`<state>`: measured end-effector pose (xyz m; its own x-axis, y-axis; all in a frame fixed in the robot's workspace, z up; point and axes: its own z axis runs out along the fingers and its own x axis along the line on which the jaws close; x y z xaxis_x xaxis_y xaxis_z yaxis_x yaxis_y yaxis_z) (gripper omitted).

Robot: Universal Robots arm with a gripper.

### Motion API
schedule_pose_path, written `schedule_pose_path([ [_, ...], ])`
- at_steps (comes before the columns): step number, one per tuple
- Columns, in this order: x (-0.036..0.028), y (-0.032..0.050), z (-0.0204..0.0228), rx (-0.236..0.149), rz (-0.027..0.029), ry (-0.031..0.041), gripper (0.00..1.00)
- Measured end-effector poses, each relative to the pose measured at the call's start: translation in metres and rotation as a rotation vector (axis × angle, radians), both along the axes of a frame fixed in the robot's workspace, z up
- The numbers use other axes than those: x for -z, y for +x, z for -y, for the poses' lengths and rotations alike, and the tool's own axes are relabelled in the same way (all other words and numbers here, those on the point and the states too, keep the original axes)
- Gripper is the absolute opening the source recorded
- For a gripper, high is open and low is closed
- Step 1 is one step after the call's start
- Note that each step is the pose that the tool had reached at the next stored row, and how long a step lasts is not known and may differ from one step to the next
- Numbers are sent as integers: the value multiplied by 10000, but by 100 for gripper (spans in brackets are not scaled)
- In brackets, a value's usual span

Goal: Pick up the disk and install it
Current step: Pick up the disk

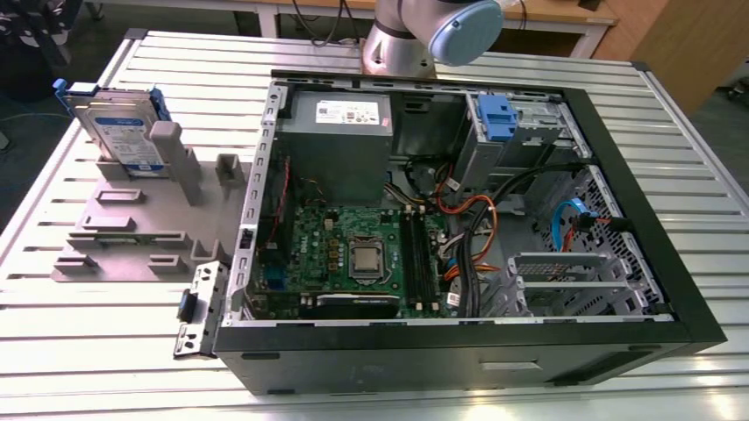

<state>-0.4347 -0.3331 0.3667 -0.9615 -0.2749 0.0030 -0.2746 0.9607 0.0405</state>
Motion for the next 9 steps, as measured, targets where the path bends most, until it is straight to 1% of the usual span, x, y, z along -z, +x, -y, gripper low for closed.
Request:
schedule_pose_path([
  [9,0,0,0,-551,0,0,11],
])
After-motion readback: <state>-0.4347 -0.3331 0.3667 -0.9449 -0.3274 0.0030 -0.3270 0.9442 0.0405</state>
